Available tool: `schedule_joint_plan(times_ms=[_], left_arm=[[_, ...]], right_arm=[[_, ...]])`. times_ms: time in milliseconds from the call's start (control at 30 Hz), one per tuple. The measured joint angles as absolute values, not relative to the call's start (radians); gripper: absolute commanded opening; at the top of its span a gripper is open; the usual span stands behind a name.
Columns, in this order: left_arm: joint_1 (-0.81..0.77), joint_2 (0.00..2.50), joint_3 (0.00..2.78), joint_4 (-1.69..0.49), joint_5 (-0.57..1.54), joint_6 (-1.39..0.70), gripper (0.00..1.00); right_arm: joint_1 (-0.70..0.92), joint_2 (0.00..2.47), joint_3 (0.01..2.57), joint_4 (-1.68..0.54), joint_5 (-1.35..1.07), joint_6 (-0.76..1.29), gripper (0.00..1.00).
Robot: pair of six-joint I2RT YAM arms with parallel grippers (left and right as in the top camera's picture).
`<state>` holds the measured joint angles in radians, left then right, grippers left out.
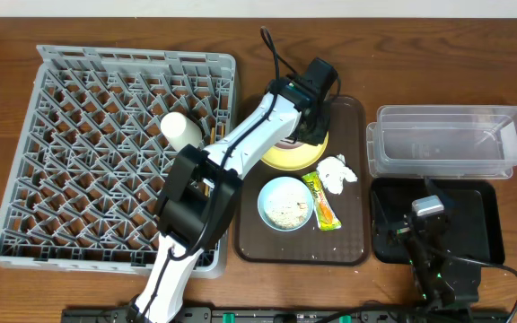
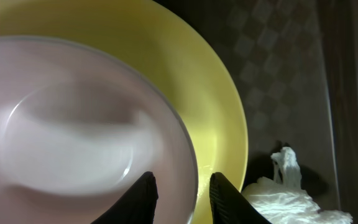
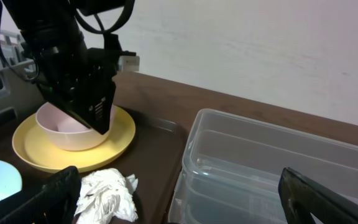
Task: Sort waste into correct bins and load items into the dishwasher
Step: 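Grasp the pink bowl rim with the left gripper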
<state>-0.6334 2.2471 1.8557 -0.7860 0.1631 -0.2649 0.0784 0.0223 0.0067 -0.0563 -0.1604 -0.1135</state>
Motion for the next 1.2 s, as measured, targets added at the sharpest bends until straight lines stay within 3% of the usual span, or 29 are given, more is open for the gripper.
schedule_joint_plan(times_ms=[500,600,967,1200], left_arm=[[-0.639,2.250,1.822,-0.787,0.097,-0.265,0.26],[-0.639,2.250,1.822,-0.784,0.083,-0.272,0.08],[-0.640,2.234,1.835,-0.805,0.053,-0.265,0.07],[-0.621,2.012,1.835,-0.812,0.070,-0.265,0.08]], right_arm=[[0.078,0.022,0.007,-0.056,-0.160,-0.113,0.99],[0.078,0.022,0.007,-0.056,-0.160,-0.113,0.99],[0.078,0.022,0.007,-0.056,-0.160,-0.113,0.99],[0.078,0.022,0.007,-0.056,-0.161,-0.113,0.99]])
